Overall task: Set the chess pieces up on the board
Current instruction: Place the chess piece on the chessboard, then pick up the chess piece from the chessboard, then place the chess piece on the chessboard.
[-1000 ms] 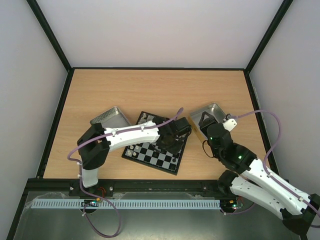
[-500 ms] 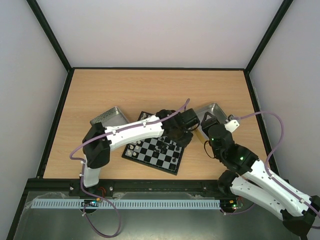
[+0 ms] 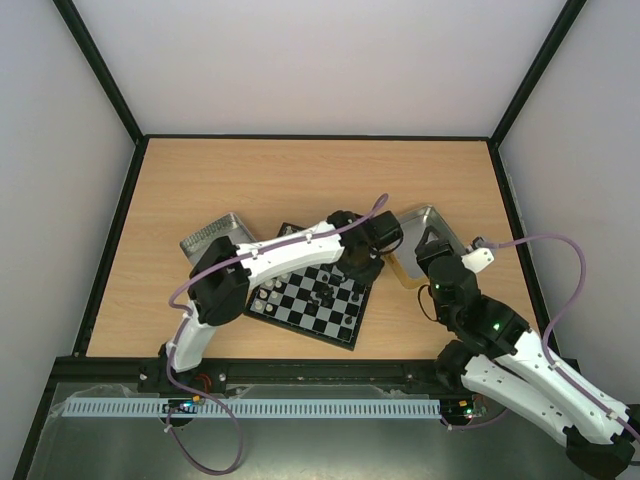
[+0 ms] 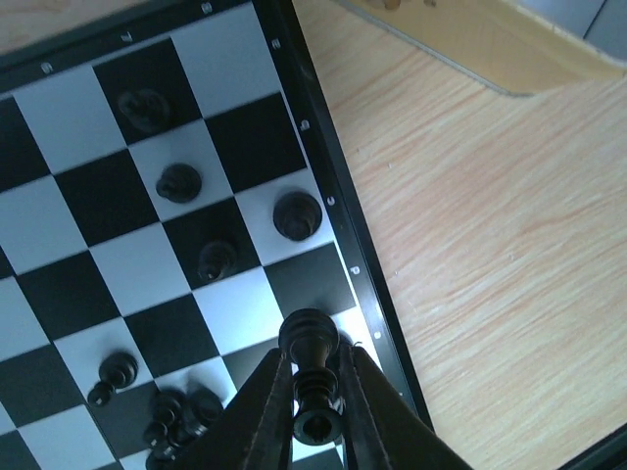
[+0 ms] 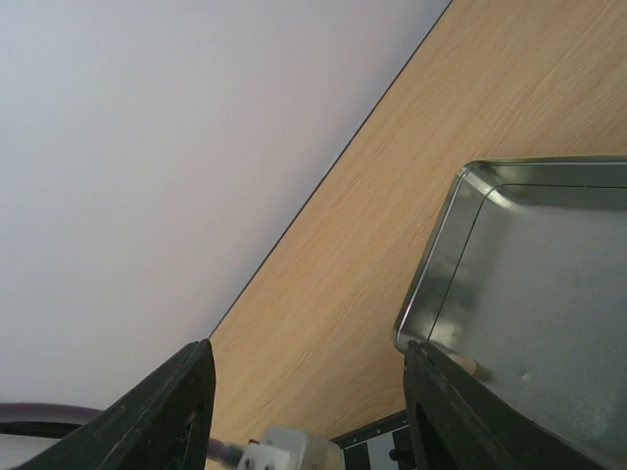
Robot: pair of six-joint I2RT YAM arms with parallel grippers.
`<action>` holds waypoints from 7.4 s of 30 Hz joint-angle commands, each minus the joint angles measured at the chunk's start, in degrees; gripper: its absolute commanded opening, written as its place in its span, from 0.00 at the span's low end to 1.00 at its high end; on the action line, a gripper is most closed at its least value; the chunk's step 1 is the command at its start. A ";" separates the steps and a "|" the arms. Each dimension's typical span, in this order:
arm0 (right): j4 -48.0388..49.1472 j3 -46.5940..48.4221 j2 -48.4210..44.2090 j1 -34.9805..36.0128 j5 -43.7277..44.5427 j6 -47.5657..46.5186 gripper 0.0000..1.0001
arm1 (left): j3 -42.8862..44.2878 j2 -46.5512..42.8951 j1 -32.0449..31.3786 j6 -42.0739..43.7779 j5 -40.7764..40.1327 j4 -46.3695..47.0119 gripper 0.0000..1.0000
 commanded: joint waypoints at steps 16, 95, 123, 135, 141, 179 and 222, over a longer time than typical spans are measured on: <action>-2.31 -1.53 -0.93 0.02 3.94 1.32 0.52 | 4.15 5.74 -0.22 3.95 2.11 -3.60 0.17; 4.43 18.84 46.66 0.63 -33.11 -27.66 0.48 | -45.82 -50.09 24.01 -3.62 -15.60 32.35 0.45; -11.85 34.55 74.52 7.76 -30.92 -30.33 0.25 | -59.08 -68.71 25.26 1.36 -22.71 43.33 0.47; -11.90 33.02 73.91 8.07 -30.98 -28.99 0.16 | -58.93 -69.03 25.26 0.87 -25.24 42.45 0.47; -11.92 32.62 73.48 8.08 -30.99 -28.57 0.16 | -58.95 -68.67 25.32 0.78 -25.04 42.48 0.47; -12.81 22.64 66.08 8.38 -22.13 -18.97 0.03 | -59.13 -68.11 25.31 0.46 -23.86 42.33 0.47; -6.41 25.37 65.56 8.71 -37.00 -26.51 0.27 | -59.10 -67.59 25.31 0.08 -23.93 42.19 0.47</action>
